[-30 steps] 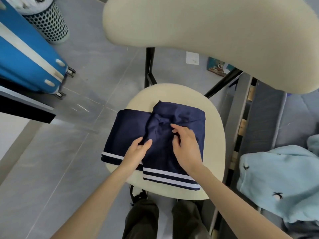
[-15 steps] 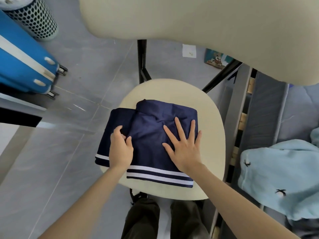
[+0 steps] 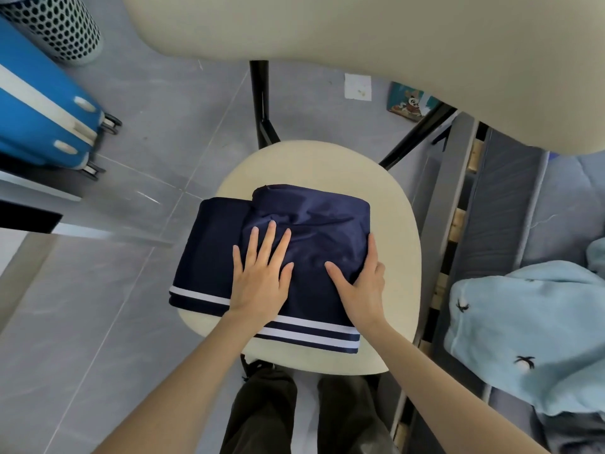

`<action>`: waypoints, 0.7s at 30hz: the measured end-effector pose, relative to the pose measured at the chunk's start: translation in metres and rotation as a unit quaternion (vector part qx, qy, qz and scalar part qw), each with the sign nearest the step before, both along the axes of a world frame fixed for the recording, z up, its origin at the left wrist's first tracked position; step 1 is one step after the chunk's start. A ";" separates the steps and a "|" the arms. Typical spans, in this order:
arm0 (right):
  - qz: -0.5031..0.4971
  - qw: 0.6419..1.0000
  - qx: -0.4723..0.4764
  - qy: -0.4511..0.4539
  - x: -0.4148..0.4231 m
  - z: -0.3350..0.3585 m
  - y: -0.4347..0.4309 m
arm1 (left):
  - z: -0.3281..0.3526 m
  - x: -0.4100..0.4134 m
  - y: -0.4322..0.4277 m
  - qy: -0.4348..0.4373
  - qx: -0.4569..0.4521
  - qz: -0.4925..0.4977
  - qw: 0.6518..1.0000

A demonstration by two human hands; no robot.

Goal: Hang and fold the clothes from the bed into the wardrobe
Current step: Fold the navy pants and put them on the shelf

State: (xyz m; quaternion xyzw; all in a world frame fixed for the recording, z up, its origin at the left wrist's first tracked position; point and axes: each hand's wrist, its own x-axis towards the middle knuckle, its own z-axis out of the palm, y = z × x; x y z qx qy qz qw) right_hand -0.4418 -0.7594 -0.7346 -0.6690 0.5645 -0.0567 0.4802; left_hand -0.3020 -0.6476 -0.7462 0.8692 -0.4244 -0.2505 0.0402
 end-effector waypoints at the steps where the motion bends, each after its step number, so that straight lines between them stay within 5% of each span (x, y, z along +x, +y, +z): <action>1: -0.011 1.000 -0.002 -0.015 0.002 -0.001 0.000 | -0.001 0.000 0.000 0.000 -0.001 -0.001 1.000; 9: 0.041 0.998 0.010 -0.046 -0.001 0.008 -0.016 | 0.001 -0.010 -0.004 0.026 -0.003 0.035 0.999; 21: 0.089 0.988 -0.123 0.037 -0.105 0.085 -0.097 | 0.020 -0.119 -0.076 0.261 -0.073 0.073 0.960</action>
